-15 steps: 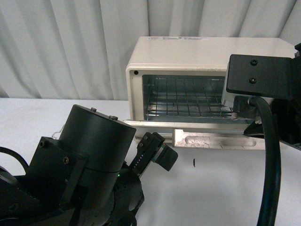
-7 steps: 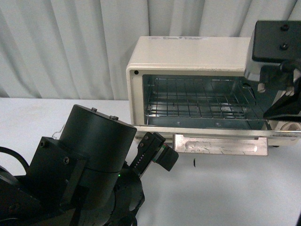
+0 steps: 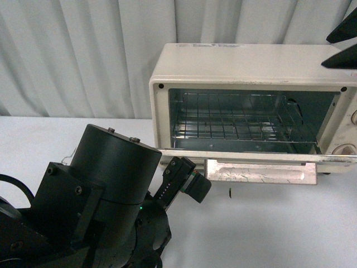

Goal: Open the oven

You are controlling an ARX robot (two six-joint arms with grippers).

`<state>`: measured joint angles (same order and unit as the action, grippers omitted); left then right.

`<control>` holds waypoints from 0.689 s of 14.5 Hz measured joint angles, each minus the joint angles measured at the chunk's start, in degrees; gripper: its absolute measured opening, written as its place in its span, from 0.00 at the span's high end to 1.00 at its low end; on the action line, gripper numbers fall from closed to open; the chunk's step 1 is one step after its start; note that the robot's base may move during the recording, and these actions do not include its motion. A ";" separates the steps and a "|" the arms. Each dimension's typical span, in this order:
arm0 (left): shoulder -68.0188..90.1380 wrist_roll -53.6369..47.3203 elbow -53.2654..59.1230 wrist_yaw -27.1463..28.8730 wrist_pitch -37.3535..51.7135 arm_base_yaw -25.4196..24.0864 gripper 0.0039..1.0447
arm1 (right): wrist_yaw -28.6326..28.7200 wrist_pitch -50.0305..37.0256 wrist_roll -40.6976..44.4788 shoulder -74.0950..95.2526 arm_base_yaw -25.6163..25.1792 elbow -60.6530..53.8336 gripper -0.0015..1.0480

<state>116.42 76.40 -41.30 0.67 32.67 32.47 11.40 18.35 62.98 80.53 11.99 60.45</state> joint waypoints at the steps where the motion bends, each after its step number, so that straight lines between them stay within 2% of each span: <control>1: 0.00 0.00 0.00 0.00 0.00 0.00 0.06 | -4.55 -11.98 -3.69 -0.42 0.90 -4.02 0.64; 2: -0.02 0.00 0.00 0.00 0.02 0.00 0.06 | -13.88 -27.98 -13.94 -2.71 1.07 -11.96 0.75; 3: -0.02 0.00 0.00 -0.15 0.02 0.00 0.06 | -19.78 -40.30 -26.91 -5.60 0.63 -20.52 0.85; 4: -0.02 0.00 0.00 -0.20 0.02 0.00 0.06 | -21.31 -50.03 -38.23 -8.26 -1.01 -27.02 0.95; 5: -0.02 -0.04 0.00 0.09 -0.04 0.00 0.06 | -21.44 -56.98 -47.47 -10.58 -2.56 -31.17 0.98; 6: -0.02 -0.07 0.00 0.20 -0.04 0.00 0.06 | -20.72 -61.05 -54.64 -13.53 -3.52 -34.93 0.98; 7: -0.02 -0.07 0.00 0.15 0.00 0.00 0.06 | -19.52 -61.72 -57.86 -15.82 -3.93 -37.92 0.98; 10: -0.02 -0.07 0.00 -0.17 -0.04 0.00 0.06 | -17.55 -61.72 -61.18 -20.81 -6.10 -45.18 0.98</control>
<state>116.40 76.34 -41.30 0.49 32.62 32.47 -6.15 -43.38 1.80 59.72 5.89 15.27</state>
